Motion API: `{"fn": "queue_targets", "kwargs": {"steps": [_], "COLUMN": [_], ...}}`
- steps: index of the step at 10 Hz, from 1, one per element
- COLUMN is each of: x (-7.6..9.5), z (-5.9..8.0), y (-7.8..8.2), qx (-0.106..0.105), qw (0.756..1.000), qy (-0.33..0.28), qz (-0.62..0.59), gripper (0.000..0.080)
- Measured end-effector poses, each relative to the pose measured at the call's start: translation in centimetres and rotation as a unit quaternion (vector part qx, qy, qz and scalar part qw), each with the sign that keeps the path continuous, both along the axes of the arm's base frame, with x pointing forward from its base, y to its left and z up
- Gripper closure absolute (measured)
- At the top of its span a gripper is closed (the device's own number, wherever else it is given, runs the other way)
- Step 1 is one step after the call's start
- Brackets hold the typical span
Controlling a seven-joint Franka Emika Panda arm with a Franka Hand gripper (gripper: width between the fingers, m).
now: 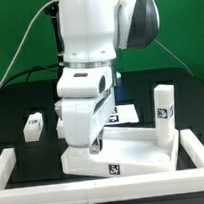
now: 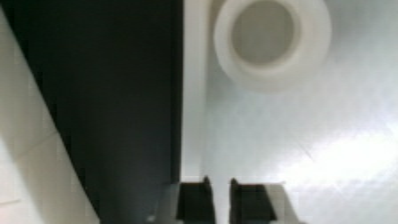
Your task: Assemble desk
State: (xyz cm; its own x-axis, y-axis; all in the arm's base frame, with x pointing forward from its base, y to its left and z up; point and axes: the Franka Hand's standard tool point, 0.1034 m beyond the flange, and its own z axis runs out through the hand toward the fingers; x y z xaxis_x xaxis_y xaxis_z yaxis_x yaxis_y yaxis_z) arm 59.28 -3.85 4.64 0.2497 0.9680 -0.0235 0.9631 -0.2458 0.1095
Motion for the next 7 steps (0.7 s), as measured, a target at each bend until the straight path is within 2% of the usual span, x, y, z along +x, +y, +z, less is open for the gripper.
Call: {"fn": "queue_targets", "kwargs": {"steps": [1, 2, 3, 4, 5, 6, 7], "x": [1.2, 1.7, 1.7, 1.6, 1.7, 1.6, 1.4], "z": [0.6, 0.4, -0.1, 0.0, 0.0, -0.1, -0.4], "y": [1.4, 2.7, 2.7, 2.4, 2.4, 2.3, 2.2], "qx": [0.006, 0.013, 0.013, 0.013, 0.013, 0.012, 0.013], "qw": [1.0, 0.999, 0.999, 0.999, 0.999, 0.999, 0.999], "qy": [-0.024, -0.034, -0.041, -0.039, -0.039, -0.038, -0.035], "qz": [-0.002, -0.015, -0.015, -0.018, -0.018, -0.019, -0.028], "gripper": [0.0764, 0.0773, 0.0773, 0.0695, 0.0695, 0.0504, 0.0504]}}
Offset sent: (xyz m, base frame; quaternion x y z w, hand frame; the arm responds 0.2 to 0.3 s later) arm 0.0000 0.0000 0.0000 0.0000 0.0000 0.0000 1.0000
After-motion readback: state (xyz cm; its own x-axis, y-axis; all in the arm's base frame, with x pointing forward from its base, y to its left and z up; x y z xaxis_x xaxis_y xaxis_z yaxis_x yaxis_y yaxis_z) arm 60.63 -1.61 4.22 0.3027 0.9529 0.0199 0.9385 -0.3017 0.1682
